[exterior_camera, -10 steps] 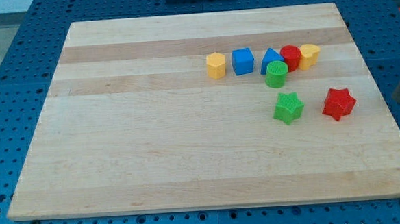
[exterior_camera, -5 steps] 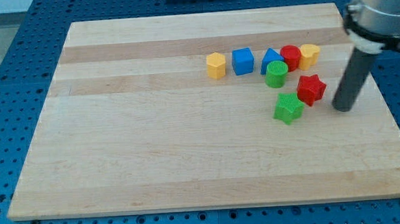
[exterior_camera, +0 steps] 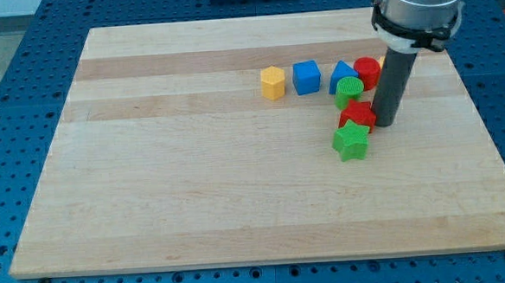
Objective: Group the green blocks with red star below the triangle
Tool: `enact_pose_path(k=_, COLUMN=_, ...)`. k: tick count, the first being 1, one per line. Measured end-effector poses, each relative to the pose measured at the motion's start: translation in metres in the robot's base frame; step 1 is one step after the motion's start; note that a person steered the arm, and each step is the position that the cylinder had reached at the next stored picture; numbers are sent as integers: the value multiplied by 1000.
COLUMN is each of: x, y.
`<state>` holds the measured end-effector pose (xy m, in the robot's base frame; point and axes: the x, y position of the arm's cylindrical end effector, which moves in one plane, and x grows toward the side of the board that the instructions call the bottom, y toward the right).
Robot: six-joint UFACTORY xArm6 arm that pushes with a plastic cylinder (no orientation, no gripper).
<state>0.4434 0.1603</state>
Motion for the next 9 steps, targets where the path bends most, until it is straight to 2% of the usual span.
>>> enact_pose_path(k=2, x=-4, y=0)
enact_pose_path(k=3, x=8, y=21)
enact_pose_path(k=4, x=43, y=46)
enact_pose_path(k=5, x=72, y=40)
enact_pose_path(k=6, x=94, y=-9)
enact_pose_path(k=7, x=76, y=-67)
enact_pose_path(k=8, x=30, y=-80)
enact_pose_path(k=9, x=24, y=-80)
